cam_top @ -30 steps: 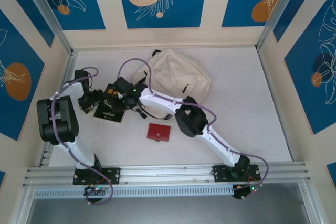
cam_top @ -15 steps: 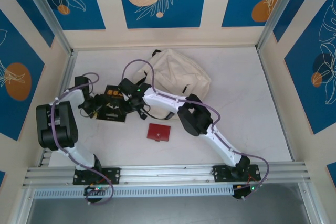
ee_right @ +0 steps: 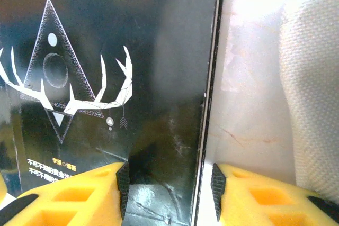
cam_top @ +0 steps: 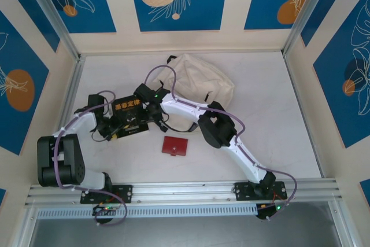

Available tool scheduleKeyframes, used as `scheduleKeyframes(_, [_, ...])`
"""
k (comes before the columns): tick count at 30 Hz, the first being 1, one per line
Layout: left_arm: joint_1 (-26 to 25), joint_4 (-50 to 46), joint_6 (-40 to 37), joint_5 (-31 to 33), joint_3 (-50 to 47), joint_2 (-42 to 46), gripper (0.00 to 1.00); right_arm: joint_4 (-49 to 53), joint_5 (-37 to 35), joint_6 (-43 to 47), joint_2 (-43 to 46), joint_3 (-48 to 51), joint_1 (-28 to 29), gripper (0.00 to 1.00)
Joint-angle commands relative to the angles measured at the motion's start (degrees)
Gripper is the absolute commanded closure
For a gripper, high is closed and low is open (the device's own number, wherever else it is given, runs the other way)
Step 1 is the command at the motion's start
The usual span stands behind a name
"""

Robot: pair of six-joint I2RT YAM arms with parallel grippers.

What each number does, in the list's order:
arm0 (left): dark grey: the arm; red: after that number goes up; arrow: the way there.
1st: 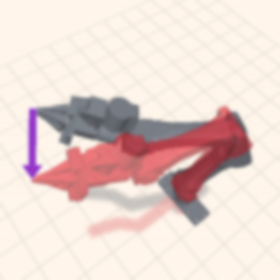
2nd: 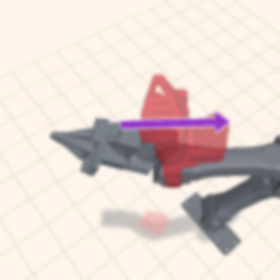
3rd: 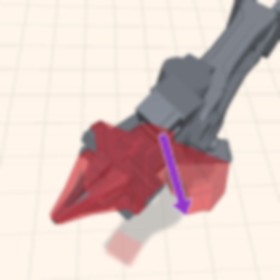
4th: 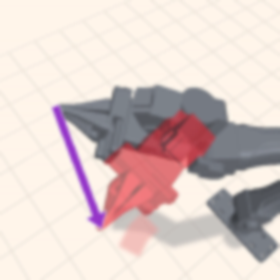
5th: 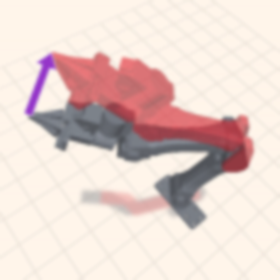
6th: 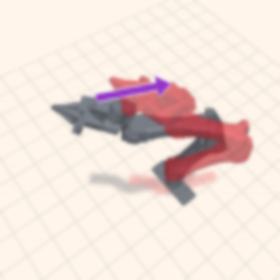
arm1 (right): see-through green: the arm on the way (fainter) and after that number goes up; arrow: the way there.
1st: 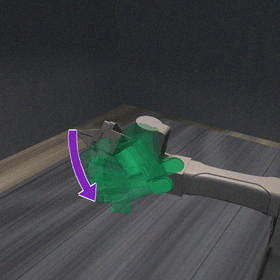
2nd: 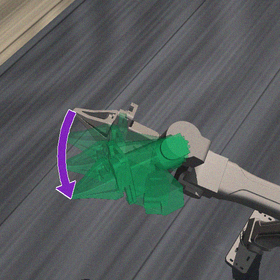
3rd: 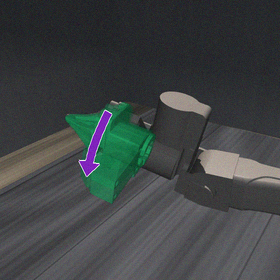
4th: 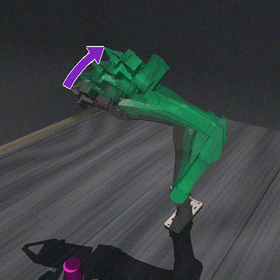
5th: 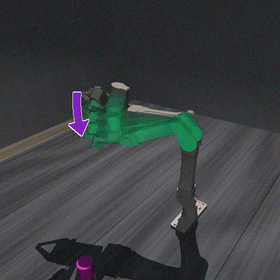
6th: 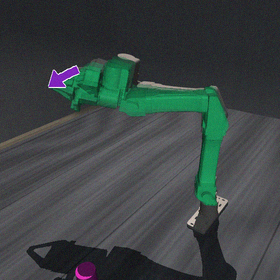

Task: Pack the student bag

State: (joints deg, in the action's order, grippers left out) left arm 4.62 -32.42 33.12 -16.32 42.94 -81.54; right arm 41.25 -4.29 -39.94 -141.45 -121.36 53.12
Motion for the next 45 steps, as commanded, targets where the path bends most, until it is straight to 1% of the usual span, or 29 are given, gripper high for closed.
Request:
scheduleKeyframes(1, [-0.4, -2.0, 0.2, 1.3, -0.2, -1.1, 0.34, 5.3, 0.1, -2.6, 1.0, 0.5, -0.7, 0.52])
scheduleKeyframes(5, [-0.4, -2.1, -0.3, 4.1, 0.9, -1.7, 0.32, 5.7, 1.0, -2.9, 1.1, 0.2, -0.7, 0.53])
scheduleKeyframes(11, [-0.5, -2.6, -1.0, 6.0, 1.9, -3.9, 0.34, 6.5, 2.1, -2.9, 0.9, -1.4, -0.6, 0.58])
scheduleKeyframes(17, [-0.6, -4.7, -1.7, 9.2, 3.3, -1.8, 0.33, 7.3, 1.8, -2.9, 0.4, -2.3, -0.7, 0.6])
scheduleKeyframes(25, [-1.3, -4.9, -3.0, 10.0, 4.1, -3.8, 0.31, 7.8, 2.0, -2.7, 0.0, -3.0, -0.6, 0.63])
scheduleKeyframes(27, [-1.6, -5.2, -3.0, 11.5, 4.3, -2.8, 0.31, 7.8, 2.0, -2.6, -0.1, -3.1, -0.7, 0.63])
scheduleKeyframes(29, [-1.7, -5.7, -3.0, 11.1, 4.8, -1.4, 0.31, 8.0, 2.0, -2.6, -0.2, -3.3, -0.7, 0.63])
scheduleKeyframes(31, [-1.8, -5.7, -2.9, 11.0, 5.0, 0.1, 0.3, 8.0, 2.0, -2.6, -0.3, -3.2, -0.7, 0.63])
scheduleKeyframes(33, [-1.8, -5.8, -3.0, 12.5, 5.2, 0.6, 0.26, 8.0, 2.1, -2.7, -0.5, -3.3, -0.7, 0.64])
scheduleKeyframes(35, [-1.8, -6.0, -3.0, 14.0, 5.1, -0.1, 0.24, 8.0, 2.3, -2.7, -0.5, -3.3, -0.7, 0.64])
scheduleKeyframes(37, [-1.8, -5.3, -3.1, 13.7, 4.8, -1.2, 0.24, 8.0, 2.7, -2.6, -0.4, -3.4, -0.7, 0.64])
scheduleKeyframes(41, [-1.8, -3.5, -3.1, 10.5, 4.4, -4.5, 0.27, 7.9, 3.7, -2.5, -0.3, -3.8, -0.7, 0.64])
scheduleKeyframes(45, [-3.2, -3.3, -2.3, 12.3, 4.3, -6.5, 0.33, 7.7, 4.8, -3.2, -0.6, -4.5, -0.3, 0.67])
